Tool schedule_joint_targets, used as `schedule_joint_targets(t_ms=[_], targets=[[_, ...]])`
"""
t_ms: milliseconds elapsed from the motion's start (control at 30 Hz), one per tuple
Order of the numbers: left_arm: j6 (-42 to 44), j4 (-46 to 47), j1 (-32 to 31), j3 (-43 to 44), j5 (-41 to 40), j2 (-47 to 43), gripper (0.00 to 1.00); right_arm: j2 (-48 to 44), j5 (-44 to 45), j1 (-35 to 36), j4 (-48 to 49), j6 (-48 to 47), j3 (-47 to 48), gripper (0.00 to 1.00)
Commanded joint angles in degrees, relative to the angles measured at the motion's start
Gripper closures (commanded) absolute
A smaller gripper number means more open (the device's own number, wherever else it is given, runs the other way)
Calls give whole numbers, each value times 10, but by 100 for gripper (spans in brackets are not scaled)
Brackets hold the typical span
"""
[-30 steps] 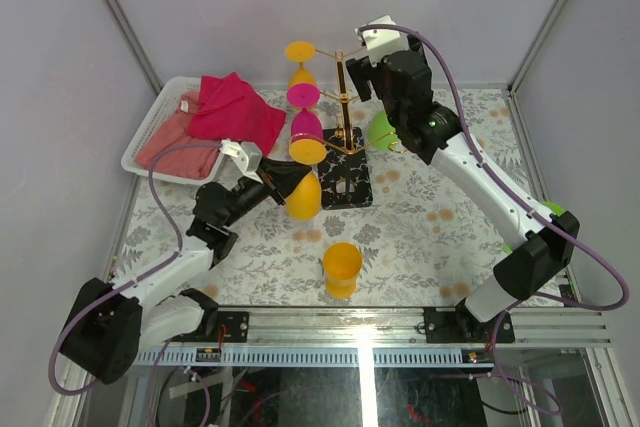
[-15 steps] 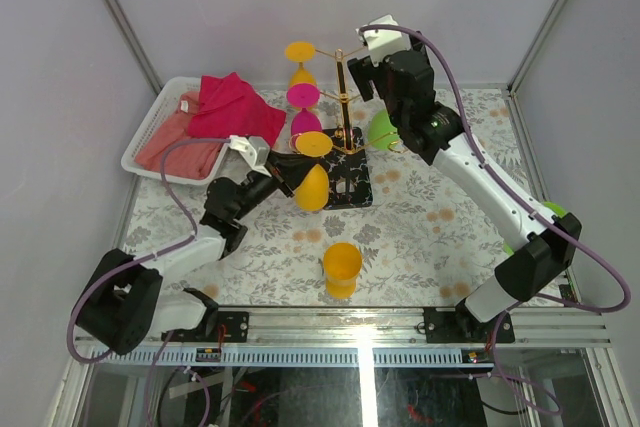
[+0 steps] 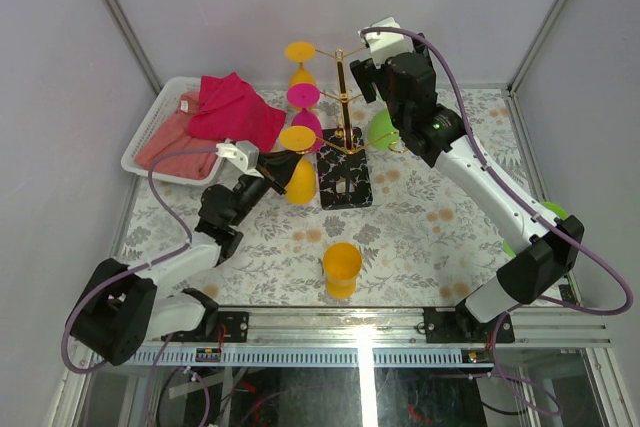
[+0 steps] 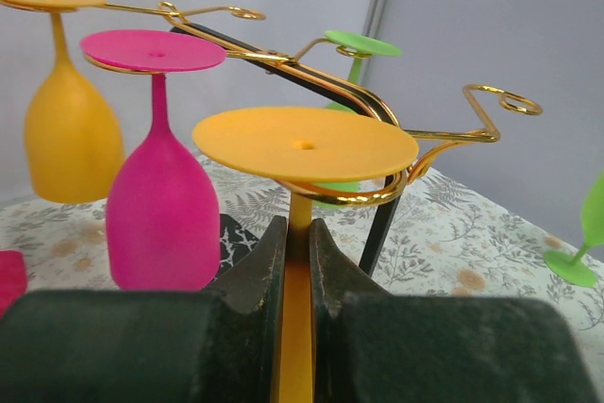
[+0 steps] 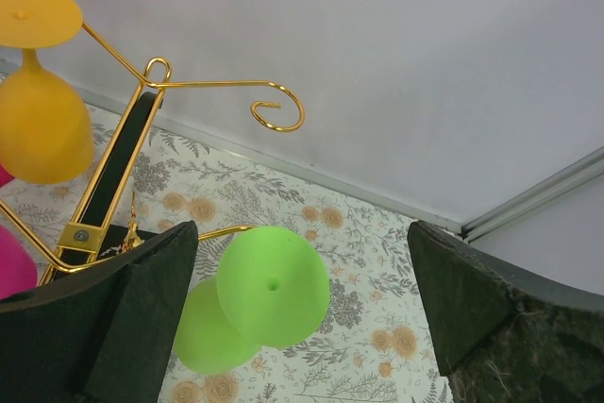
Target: Place the wine glass upside down on the wine glass rack
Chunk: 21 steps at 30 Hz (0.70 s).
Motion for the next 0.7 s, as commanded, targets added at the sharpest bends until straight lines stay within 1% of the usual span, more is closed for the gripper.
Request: schedule_joint_targets(t_ms=[0,100,233,367,533,600,667], targets=[[36,3,6,-19,-42,-37,100,-19,10,-4,25,-8,3,1],[44,-16,7,-27,-37,-63,100,-18,10,-4,25,-6,3,1],[52,-59,7,-17,26,-77,100,-14,8,-3,26,-1,6,1],[45,-80,6,11,76,-47,100,-10,4,-4,26,6,9,1],[28,-54,6,29,95,-9,99,-11,5,-4,26,10,8,1],[27,-53,6,31,94,-3,90,-12,9,-3,26,8,8,1],[28,-59,5,30,92,-8,76,-13,10,-4,26,7,9,1]])
